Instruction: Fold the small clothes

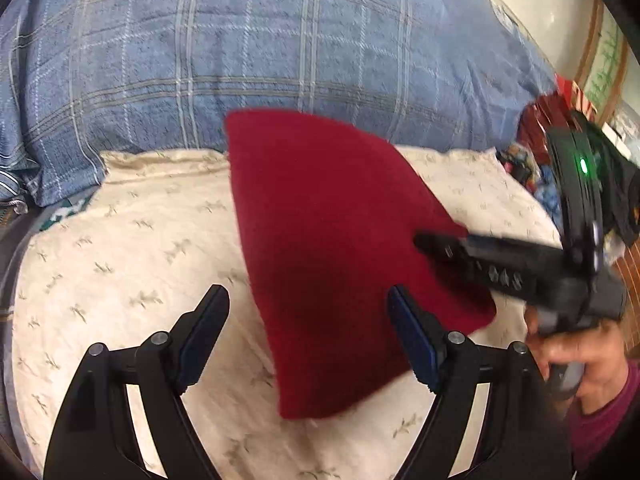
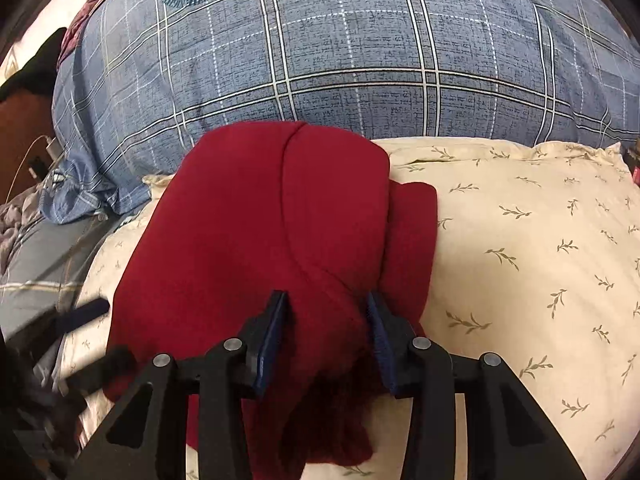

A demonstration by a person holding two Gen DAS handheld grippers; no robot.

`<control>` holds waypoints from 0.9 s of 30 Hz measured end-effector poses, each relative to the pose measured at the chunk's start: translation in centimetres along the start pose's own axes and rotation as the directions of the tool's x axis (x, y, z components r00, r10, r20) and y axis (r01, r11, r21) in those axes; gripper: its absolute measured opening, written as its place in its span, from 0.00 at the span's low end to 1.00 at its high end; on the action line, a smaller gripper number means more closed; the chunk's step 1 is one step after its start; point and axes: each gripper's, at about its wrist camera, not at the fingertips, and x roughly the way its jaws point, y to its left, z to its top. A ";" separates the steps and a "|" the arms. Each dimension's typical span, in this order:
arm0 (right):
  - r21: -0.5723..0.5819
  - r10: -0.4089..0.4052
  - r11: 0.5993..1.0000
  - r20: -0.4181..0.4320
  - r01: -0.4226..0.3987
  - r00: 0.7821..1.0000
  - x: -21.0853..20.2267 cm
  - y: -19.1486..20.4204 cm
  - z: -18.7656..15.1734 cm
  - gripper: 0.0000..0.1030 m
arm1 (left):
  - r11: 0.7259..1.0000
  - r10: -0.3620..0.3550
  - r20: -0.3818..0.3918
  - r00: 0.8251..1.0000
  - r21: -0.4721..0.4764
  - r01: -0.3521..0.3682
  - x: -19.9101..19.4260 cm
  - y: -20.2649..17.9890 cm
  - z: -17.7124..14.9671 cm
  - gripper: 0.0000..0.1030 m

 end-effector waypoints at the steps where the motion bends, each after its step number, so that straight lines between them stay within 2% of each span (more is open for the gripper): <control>1: 0.009 0.009 1.000 -0.007 -0.009 1.000 -0.2 -0.1 0.1 0.40 | 1.000 0.006 0.007 1.000 -0.012 -0.006 0.0 0.3 0.4 0.79; 4: 0.053 0.046 0.998 0.017 -0.047 0.999 -1.5 -0.5 0.5 0.43 | 0.999 -0.009 0.029 1.000 -0.050 0.010 0.4 0.9 1.7 0.79; 6: 0.102 0.062 0.992 0.069 -0.069 0.996 -2.8 -1.0 0.9 0.56 | 0.998 -0.003 0.024 1.000 -0.065 0.004 1.1 1.1 2.1 0.79; 8: 0.128 0.058 0.989 0.111 -0.072 0.992 -3.5 -1.3 1.5 0.64 | 0.997 -0.011 0.017 1.000 -0.071 0.012 1.9 1.2 2.5 0.79; 9: 0.137 0.051 0.988 0.119 -0.067 0.992 -3.5 -1.4 1.9 0.65 | 0.997 -0.016 0.017 1.000 -0.072 0.017 2.1 1.2 2.4 0.79; 12: 0.171 0.050 0.983 0.105 -0.068 0.993 -2.3 -2.3 2.9 0.71 | 0.995 -0.044 0.011 0.999 -0.091 0.045 3.1 1.5 2.6 0.79; 15: 0.178 0.080 0.980 0.080 -0.093 0.994 -0.9 -2.7 3.4 0.71 | 0.990 -0.074 -0.015 0.997 -0.120 0.072 4.4 2.1 2.7 0.79; 17: 0.121 0.094 0.988 0.052 -0.100 0.994 0.2 -1.9 3.2 0.68 | 0.985 -0.104 -0.024 0.994 -0.138 0.099 5.1 2.5 2.6 0.82; 20: 0.130 0.063 0.989 0.043 -0.068 0.997 1.0 -2.1 2.9 0.68 | 0.980 -0.137 -0.043 0.990 -0.152 0.129 5.9 3.0 2.7 0.83; 22: 0.172 0.024 0.984 0.103 -0.042 0.994 0.4 -3.1 2.8 0.74 | 0.978 -0.156 -0.048 0.987 -0.152 0.147 6.0 3.2 2.8 0.86; 24: 0.209 -0.032 0.978 0.136 0.003 0.990 0.1 -4.0 2.6 0.88 | 0.976 -0.169 -0.057 0.984 -0.147 0.159 6.4 3.4 2.9 0.92; 25: 0.224 -0.021 0.974 0.129 -0.008 0.991 0.6 -4.7 2.5 0.88 | 0.975 -0.177 -0.068 0.982 -0.148 0.166 6.8 3.5 2.8 0.96; 27: 0.244 0.058 0.967 0.089 -0.078 0.994 1.8 -5.7 2.4 0.88 | 0.968 -0.206 -0.093 0.974 -0.166 0.188 7.6 3.8 2.8 1.00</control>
